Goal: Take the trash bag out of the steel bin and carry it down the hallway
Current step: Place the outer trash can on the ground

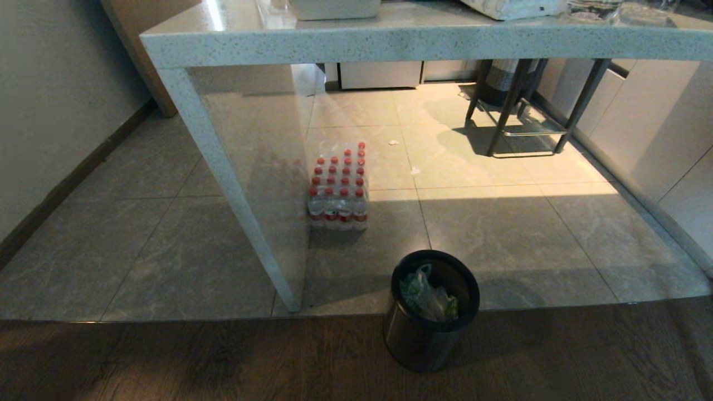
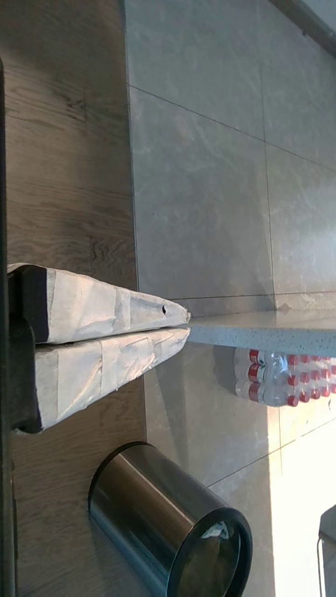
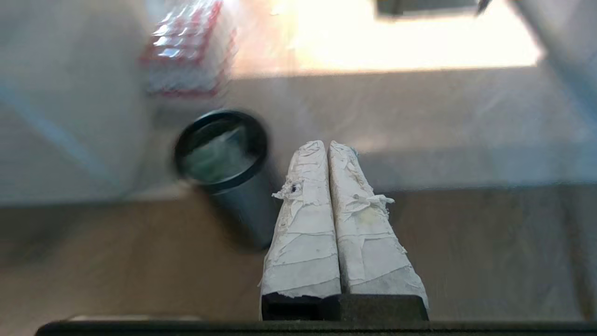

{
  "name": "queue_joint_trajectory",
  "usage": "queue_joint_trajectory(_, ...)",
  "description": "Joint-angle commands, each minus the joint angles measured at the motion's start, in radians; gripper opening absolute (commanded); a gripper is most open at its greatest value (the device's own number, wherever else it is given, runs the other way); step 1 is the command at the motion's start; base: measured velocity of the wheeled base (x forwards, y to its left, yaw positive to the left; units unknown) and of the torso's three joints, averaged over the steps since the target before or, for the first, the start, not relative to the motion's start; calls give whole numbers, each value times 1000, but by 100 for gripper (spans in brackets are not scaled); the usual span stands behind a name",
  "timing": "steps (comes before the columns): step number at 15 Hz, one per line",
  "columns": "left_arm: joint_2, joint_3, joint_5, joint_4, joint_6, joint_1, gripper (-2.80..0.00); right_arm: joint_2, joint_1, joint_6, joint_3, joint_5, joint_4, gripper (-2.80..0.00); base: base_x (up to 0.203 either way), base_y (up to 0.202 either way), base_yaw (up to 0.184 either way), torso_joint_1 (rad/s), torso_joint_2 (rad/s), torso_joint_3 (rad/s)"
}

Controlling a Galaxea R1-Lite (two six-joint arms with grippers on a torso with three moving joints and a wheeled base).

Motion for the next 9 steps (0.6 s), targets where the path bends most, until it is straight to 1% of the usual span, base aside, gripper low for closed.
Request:
queue_joint_trajectory(1, 1, 0, 0, -1, 0, 0, -280, 346, 0, 61, -295, 4, 225, -280, 0, 0, 0, 0, 0, 0)
queue_joint_trajectory(3, 1, 0, 0, 1, 0, 0, -280, 617, 2, 104, -457, 6, 333, -280, 0, 0, 0, 0, 0, 0)
queue_joint_trajectory(5, 1, -2, 0, 0, 0, 0, -280, 876, 10, 134, -566, 8, 395, -280, 0, 0, 0, 0, 0, 0)
queue_joint_trajectory(7, 1, 0, 0, -1, 0, 0, -280, 1110, 43, 153, -661, 14, 423, -280, 0, 0, 0, 0, 0, 0)
queue_joint_trajectory(9, 1, 0, 0, 0, 0, 0, -280, 1318, 91, 164, -727, 15, 397, -280, 0, 0, 0, 0, 0, 0)
